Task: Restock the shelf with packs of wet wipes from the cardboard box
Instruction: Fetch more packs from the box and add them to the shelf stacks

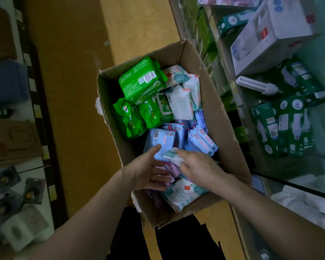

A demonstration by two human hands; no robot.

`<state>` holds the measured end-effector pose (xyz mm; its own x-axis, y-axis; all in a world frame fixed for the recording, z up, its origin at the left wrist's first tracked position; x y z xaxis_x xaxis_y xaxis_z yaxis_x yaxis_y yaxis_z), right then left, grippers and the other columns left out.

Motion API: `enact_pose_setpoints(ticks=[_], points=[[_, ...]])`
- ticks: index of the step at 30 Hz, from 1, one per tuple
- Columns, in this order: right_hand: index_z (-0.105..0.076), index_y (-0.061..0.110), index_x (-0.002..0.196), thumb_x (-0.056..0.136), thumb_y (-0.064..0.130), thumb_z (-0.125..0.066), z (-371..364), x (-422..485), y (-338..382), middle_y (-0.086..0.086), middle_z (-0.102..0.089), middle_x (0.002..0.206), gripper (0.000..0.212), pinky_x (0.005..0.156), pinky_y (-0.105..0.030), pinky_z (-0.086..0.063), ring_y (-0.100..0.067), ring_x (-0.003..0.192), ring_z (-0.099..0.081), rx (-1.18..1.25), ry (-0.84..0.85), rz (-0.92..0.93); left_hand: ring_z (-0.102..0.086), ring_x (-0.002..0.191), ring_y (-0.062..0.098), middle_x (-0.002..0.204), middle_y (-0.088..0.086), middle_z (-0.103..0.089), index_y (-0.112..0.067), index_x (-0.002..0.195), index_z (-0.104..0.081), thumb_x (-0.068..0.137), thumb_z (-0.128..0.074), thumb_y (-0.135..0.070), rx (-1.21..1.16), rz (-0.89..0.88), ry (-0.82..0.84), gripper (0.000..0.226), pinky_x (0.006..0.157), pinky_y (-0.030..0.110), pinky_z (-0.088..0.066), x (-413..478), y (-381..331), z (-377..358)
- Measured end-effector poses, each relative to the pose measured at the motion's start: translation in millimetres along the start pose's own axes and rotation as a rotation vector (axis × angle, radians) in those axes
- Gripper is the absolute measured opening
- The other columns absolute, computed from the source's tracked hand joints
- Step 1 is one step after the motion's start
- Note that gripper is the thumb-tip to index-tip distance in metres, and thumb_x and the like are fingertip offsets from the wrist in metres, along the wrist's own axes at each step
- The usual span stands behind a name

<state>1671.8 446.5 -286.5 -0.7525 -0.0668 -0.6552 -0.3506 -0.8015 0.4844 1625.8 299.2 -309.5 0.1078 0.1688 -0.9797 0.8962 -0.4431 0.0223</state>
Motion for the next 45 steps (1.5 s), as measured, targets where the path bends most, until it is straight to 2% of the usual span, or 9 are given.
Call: enact_pose_setpoints(ticks=[3, 7, 13, 17, 22, 28, 35, 40, 45], points=[[-0.043, 0.024, 0.143, 0.097, 0.021, -0.050, -14, -12, 8, 0.001, -0.053, 0.136, 0.046, 0.091, -0.030, -0.044, -0.016, 0.120, -0.052, 0.298, 0.127, 0.061, -0.069, 0.079, 0.025, 0.088, 0.013, -0.071, -0.009, 0.099, -0.063, 0.093, -0.052, -0.048, -0.036, 0.019, 0.073, 0.040, 0.067, 0.038, -0.058, 1, 8, -6], [-0.060, 0.024, 0.126, 0.096, 0.024, -0.055, -13, -9, -34, 0.007, -0.053, 0.135, 0.030, 0.101, -0.031, -0.042, -0.012, 0.126, -0.050, 0.638, 0.167, -0.158, -0.067, 0.078, 0.026, 0.100, 0.016, -0.069, -0.005, 0.107, -0.061, 0.094, -0.053, -0.005, -0.020, -0.082, -0.141, 0.015, 0.059, 0.039, -0.058, 10, 15, -1], [-0.053, 0.009, 0.120, 0.093, 0.040, -0.053, -23, 3, -70, -0.015, -0.053, 0.126, 0.041, 0.079, -0.031, -0.044, -0.032, 0.111, -0.054, -0.180, 0.252, -0.517, -0.063, 0.086, 0.033, 0.102, 0.018, -0.064, -0.006, 0.109, -0.061, 0.094, -0.052, 0.002, -0.018, -0.207, -0.295, 0.020, 0.075, 0.043, -0.054, 17, 14, 3], [-0.051, 0.011, 0.124, 0.086, 0.045, -0.061, -29, 9, -71, -0.016, -0.047, 0.133, 0.051, 0.093, -0.036, -0.044, -0.033, 0.119, -0.048, -0.116, 0.278, -0.582, -0.063, 0.092, 0.032, 0.105, 0.016, -0.064, -0.009, 0.110, -0.060, 0.094, -0.051, 0.001, -0.034, -0.229, -0.302, 0.020, 0.077, 0.043, -0.054, 16, 13, 3], [-0.050, 0.012, 0.122, 0.079, 0.047, -0.070, -20, 7, -64, -0.012, -0.049, 0.127, 0.059, 0.086, -0.032, -0.045, -0.030, 0.117, -0.050, -0.146, 0.251, -0.562, -0.063, 0.095, 0.033, 0.108, 0.017, -0.063, -0.008, 0.113, -0.059, 0.094, -0.052, 0.000, -0.021, -0.255, -0.304, 0.022, 0.083, 0.042, -0.053, 18, 13, 4], [-0.055, 0.005, 0.101, 0.080, 0.011, -0.072, -15, 9, -63, -0.015, -0.063, 0.094, 0.028, 0.058, -0.030, -0.050, -0.020, 0.067, -0.058, 0.437, 0.200, -0.606, -0.063, 0.093, 0.030, 0.108, 0.016, -0.063, -0.005, 0.123, -0.057, 0.094, -0.053, 0.000, -0.005, -0.277, -0.308, 0.030, 0.081, 0.039, -0.053, 17, 14, 5], [-0.059, 0.010, 0.105, 0.076, 0.002, -0.075, -33, 24, -48, -0.011, -0.066, 0.107, 0.034, 0.091, -0.038, -0.052, -0.024, 0.098, -0.064, 0.952, -0.124, -0.521, -0.061, 0.088, 0.027, 0.104, 0.012, -0.062, -0.011, 0.112, -0.058, 0.090, -0.055, 0.005, 0.062, -0.276, -0.305, 0.028, 0.074, 0.037, -0.054, 18, 14, 2], [-0.053, 0.016, 0.121, 0.083, 0.027, -0.069, -67, 24, -47, -0.004, -0.059, 0.119, 0.043, 0.080, -0.029, -0.047, -0.022, 0.107, -0.056, 0.585, -0.078, -0.538, -0.062, 0.087, 0.028, 0.101, 0.013, -0.063, -0.008, 0.114, -0.059, 0.087, -0.055, 0.007, 0.099, -0.275, -0.343, 0.031, 0.075, 0.038, -0.053, 21, 16, 5], [-0.011, 0.021, 0.153, 0.081, 0.019, -0.068, -62, 40, -44, -0.004, -0.028, 0.153, 0.092, 0.106, -0.040, -0.038, -0.027, 0.136, -0.035, 0.653, 0.161, -0.500, -0.064, 0.097, 0.032, 0.108, 0.015, -0.065, -0.008, 0.118, -0.059, 0.085, -0.060, -0.001, 0.138, -0.291, -0.416, 0.034, 0.090, 0.046, -0.054, 22, 15, 8]])
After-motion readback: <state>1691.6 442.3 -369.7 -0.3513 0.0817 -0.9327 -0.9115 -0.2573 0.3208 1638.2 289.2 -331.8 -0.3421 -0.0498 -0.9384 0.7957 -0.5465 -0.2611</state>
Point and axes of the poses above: each hand's wrist, its own x-axis towards the middle knuckle, its own z-axis out of the back of the hand, y = z × x, the point moved 4 cm from there along x, towards the middle knuckle
